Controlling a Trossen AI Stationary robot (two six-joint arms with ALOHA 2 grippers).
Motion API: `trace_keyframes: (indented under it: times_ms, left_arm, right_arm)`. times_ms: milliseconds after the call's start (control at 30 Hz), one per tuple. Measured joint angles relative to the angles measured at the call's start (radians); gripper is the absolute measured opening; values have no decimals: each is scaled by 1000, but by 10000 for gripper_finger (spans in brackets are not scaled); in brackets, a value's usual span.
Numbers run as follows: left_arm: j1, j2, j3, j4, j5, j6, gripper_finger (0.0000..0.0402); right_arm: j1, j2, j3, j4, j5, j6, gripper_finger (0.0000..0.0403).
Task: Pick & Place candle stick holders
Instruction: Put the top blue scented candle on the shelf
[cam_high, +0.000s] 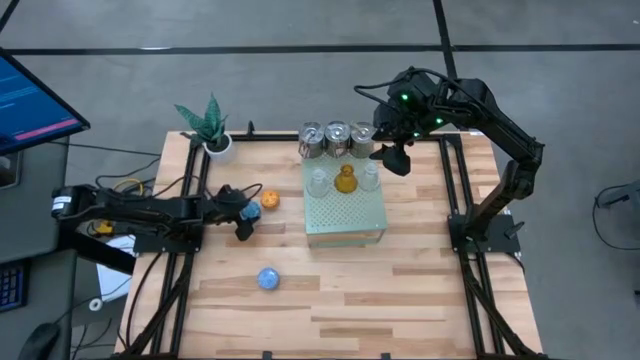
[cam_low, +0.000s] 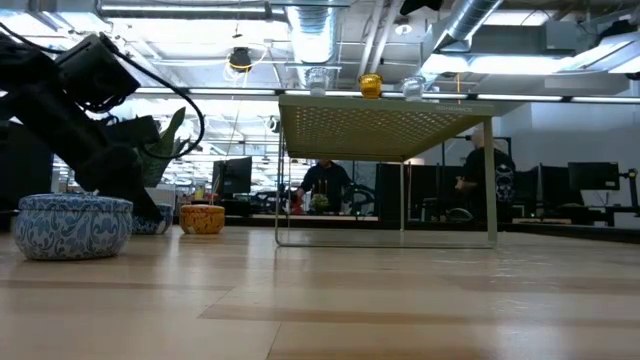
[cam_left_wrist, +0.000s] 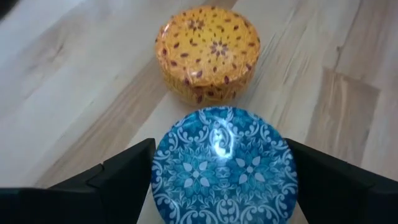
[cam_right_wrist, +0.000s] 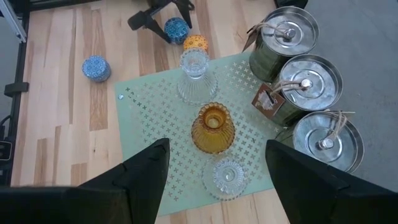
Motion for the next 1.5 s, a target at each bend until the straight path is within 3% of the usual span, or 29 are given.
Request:
trace_keyframes:
  times_ms: [400,767,1033,1200,1500]
  left_arm:
    - [0,70,0,62,1,-24,297]
    - [0,67,14,64,7,-90,300]
    - [0,67,105,59,26,-100,300]
    - [-1,67,181,40,88,-110,300]
    - [-67,67,326,-81,103,-129,300]
  right_arm:
    - [0,0,0,0,0,7,256]
    - [0,0,0,-1,1,7,256]
    - [0,0,0,-4,1,7,256]
    - [0,0,0,-8,1,3,256]
    - [0,0,0,-9,2,-11,256]
